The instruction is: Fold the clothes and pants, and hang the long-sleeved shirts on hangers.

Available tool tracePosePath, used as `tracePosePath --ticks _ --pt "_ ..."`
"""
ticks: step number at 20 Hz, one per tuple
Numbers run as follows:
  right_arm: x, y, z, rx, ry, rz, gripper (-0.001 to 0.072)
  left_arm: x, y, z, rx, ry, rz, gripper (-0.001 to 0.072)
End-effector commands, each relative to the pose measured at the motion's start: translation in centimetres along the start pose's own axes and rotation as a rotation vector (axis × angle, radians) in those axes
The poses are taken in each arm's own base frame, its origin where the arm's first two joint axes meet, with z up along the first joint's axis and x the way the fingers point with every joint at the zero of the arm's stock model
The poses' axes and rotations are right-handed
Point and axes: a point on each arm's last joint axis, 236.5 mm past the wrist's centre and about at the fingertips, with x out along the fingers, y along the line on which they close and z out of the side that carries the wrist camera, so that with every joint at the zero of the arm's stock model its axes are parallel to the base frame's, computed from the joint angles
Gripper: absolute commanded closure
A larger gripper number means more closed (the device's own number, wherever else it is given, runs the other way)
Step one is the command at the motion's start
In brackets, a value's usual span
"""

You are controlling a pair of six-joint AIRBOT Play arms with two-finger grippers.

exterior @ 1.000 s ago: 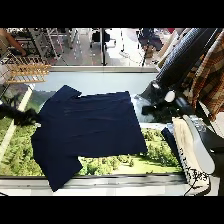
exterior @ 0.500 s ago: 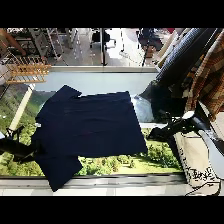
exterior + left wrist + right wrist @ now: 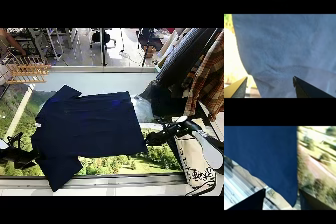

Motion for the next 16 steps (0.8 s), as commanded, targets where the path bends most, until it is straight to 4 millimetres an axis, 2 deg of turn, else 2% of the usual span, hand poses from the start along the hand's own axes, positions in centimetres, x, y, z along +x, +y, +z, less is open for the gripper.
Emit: tracePosePath --ticks 1,2,3,4,6,8,10,12,13,14,15,16 --pt "2.5 -0.1 0.5 -0.049 0.029 -0.045 0.0276 0.9 0.3 1.0 -0.03 -0.067 0.002 0.0163" --pt "3.1 0.4 0.4 -0.06 0.048 -0.046 0.0369 1.1 0.3 0.9 -0.038 -0.067 -0.006 0.0357" --pt "3.6 0.9 0.2 -0.074 0.067 -0.045 0.056 1.3 -0.1 0.6 -0.048 -0.058 -0.021 0.0633" --pt "3.7 1.4 -0.1 -0.082 0.081 -0.039 0.0697 1.2 -0.3 0.3 -0.035 -0.046 -0.03 0.0699" --pt "2.4 2.4 -0.7 -0.102 0.087 -0.032 0.0697 -0.4 -1.1 -0.1 0.04 -0.028 -0.055 0.07" --pt "-0.8 4.7 -0.9 -0.159 0.031 -0.049 0.0698 -4.7 -3.0 0.8 0.116 -0.072 -0.12 0.07" --pt "-5.2 8.2 -1.1 -0.267 -0.064 -0.108 0.0698 -12.2 -7.3 2.9 0.192 -0.226 -0.284 0.07" --pt "-10.6 12.8 -1.8 -0.415 -0.198 -0.231 0.0698 -23.1 -12.9 4.2 0.292 -0.48 -0.51 0.07" --pt "-13.9 15.6 -2.4 -0.497 -0.3 -0.31 0.0698 -29.7 -15.7 3.9 0.351 -0.634 -0.629 0.0702" --pt "-17.2 18.5 -3.2 -0.58 -0.409 -0.395 0.0698 -35.8 -18.0 2.8 0.406 -0.781 -0.731 0.07" --pt "-21.2 22.0 -4.3 -0.669 -0.557 -0.497 0.0698 -42.1 -20.4 0.7 0.481 -0.926 -0.838 0.07" --pt "-25.5 25.5 -5.5 -0.738 -0.737 -0.602 0.0698 -47.5 -22.4 -1.9 0.556 -1.048 -0.941 0.07"
